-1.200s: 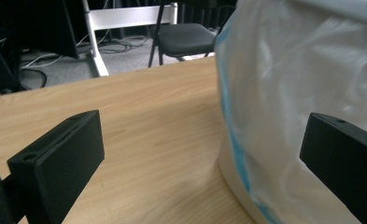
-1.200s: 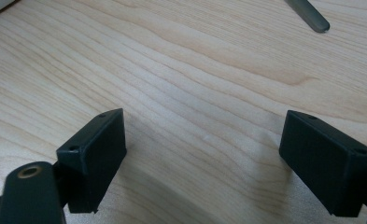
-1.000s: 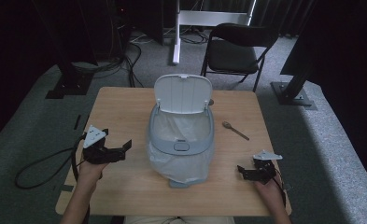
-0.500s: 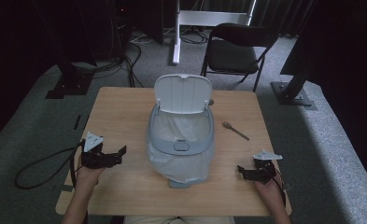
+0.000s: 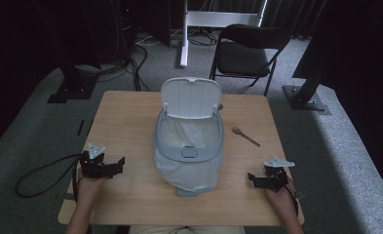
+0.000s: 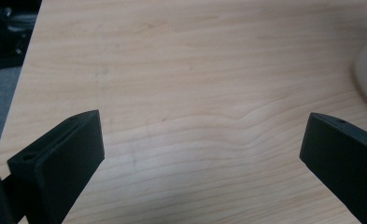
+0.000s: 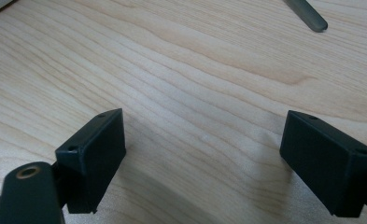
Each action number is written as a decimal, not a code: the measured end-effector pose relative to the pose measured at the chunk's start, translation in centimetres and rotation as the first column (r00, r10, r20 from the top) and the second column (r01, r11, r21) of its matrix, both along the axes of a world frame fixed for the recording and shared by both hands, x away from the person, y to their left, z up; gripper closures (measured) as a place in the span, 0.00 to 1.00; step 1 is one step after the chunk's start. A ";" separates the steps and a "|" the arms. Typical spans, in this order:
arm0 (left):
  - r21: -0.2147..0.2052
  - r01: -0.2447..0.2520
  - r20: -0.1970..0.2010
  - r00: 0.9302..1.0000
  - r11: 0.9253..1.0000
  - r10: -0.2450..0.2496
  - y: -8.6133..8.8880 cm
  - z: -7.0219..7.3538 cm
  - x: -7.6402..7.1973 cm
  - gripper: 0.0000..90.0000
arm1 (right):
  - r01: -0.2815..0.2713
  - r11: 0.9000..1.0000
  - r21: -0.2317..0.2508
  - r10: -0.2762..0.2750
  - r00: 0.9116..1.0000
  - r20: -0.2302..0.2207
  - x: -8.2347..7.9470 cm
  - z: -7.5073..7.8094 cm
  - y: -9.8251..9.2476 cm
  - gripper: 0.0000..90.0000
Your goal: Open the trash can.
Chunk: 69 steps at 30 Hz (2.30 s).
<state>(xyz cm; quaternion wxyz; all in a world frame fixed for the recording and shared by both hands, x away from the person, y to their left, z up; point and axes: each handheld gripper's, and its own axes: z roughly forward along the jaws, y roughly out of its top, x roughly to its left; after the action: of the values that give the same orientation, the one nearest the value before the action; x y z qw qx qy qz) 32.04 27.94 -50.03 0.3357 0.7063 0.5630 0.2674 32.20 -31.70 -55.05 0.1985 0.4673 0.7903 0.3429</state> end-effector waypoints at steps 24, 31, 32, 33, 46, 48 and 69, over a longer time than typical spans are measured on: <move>0.061 -0.078 -0.107 0.991 0.995 0.084 1.1 -3.6 1.8 0.00 | 0.000 1.000 -0.001 0.000 1.000 0.001 0.0 0.0 0.0 0.15; 0.067 -0.094 -0.123 0.987 0.993 0.102 1.4 -4.4 2.4 0.00 | 0.002 1.000 0.002 -0.002 1.000 -0.004 0.0 0.0 0.0 0.15; 0.068 -0.093 -0.125 0.987 0.993 0.101 1.4 -4.4 2.4 0.00 | 0.002 1.000 0.001 -0.002 1.000 -0.004 0.0 0.0 0.0 0.15; 0.068 -0.093 -0.125 0.987 0.993 0.101 1.4 -4.4 2.4 0.00 | 0.002 1.000 0.001 -0.002 1.000 -0.004 0.0 0.0 0.0 0.15; 0.041 -0.086 -0.132 0.987 0.995 0.090 1.5 -4.5 2.8 0.00 | 0.052 0.999 -0.001 -0.052 0.999 -0.006 0.0 0.0 0.2 0.14; 0.041 -0.086 -0.132 0.987 0.995 0.091 1.5 -4.5 2.8 0.00 | 0.046 0.999 -0.012 -0.046 0.999 -0.025 -0.1 0.2 0.3 0.13; 0.041 -0.072 -0.132 0.988 0.997 0.077 1.3 -4.5 2.7 0.00 | 0.010 1.000 0.004 -0.010 1.000 -0.015 5.1 2.2 0.9 0.12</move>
<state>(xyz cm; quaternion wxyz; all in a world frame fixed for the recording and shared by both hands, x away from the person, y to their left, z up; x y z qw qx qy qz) 34.77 29.27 -54.57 0.2741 0.7071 0.6053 0.2419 37.25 -30.81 -52.81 0.1935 0.4744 0.7887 0.3397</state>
